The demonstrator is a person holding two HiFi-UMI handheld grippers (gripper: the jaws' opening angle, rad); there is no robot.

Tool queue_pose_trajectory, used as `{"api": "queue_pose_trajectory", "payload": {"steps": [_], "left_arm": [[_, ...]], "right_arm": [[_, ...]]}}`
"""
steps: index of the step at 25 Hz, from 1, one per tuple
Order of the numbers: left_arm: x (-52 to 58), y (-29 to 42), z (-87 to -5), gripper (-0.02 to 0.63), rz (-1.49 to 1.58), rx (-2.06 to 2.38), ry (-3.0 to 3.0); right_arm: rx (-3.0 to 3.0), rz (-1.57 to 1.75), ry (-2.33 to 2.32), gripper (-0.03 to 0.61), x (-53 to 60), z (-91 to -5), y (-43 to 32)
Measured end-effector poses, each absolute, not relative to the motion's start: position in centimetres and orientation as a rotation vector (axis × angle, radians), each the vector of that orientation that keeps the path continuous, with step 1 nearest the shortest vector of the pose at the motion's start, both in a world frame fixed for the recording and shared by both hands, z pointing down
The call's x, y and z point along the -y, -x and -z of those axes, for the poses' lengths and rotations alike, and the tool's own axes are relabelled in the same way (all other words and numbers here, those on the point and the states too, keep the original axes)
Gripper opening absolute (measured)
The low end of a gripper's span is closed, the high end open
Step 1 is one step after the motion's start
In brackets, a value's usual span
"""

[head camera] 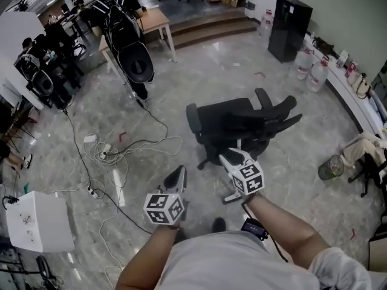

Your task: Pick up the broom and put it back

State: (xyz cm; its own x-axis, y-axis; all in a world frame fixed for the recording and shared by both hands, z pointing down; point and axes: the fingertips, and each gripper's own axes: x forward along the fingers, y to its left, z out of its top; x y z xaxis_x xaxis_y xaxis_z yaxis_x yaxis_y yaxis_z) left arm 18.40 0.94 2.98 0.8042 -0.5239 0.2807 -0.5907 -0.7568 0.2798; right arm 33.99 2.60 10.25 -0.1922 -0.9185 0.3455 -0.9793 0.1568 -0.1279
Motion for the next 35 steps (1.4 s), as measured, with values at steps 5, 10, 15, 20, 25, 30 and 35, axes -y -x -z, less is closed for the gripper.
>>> {"api": "queue_pose_trajectory", "payload": {"steps": [5,10,15,20,25,30,35], "left_arm": [[-1.1,-18.1,-1.5,0.008,-0.222,0.861,-2.655],[-0.7,-16.6,0.1,0.008,-0.169,0.909,-2.654],[-0.4,-15.1,0.9,0.008,-0.167,1.012,-2.666],[-0.2,-13.5,1.2,0.008,-0.156,1.065,-2.646],[-0.1,-13.0,0.8,0.008,-0.147,1.085,-2.637],[0.0,-12.8,0.5,0.008,-0.155,1.09,-2.632],[0.2,-13.2,0.5,0.008,-0.162,1.089,-2.629]], "right_arm": [[2.425,-0.414,-1.748,0.108,-2.8,-4.4,-27.5],[2.563,-0.343,-1.645,0.058,-3.0,0.0,-21.6],[2.605,-0.285,-1.529,0.003,-2.8,1.3,-17.8],[2.64,-0.274,-1.471,0.002,-2.5,2.2,-15.4],[2.657,-0.27,-1.445,0.002,-2.4,2.3,-14.6],[2.666,-0.29,-1.448,0.002,-2.2,2.4,-14.4],[2.672,-0.298,-1.446,0.002,-2.1,2.9,-14.6]]}}
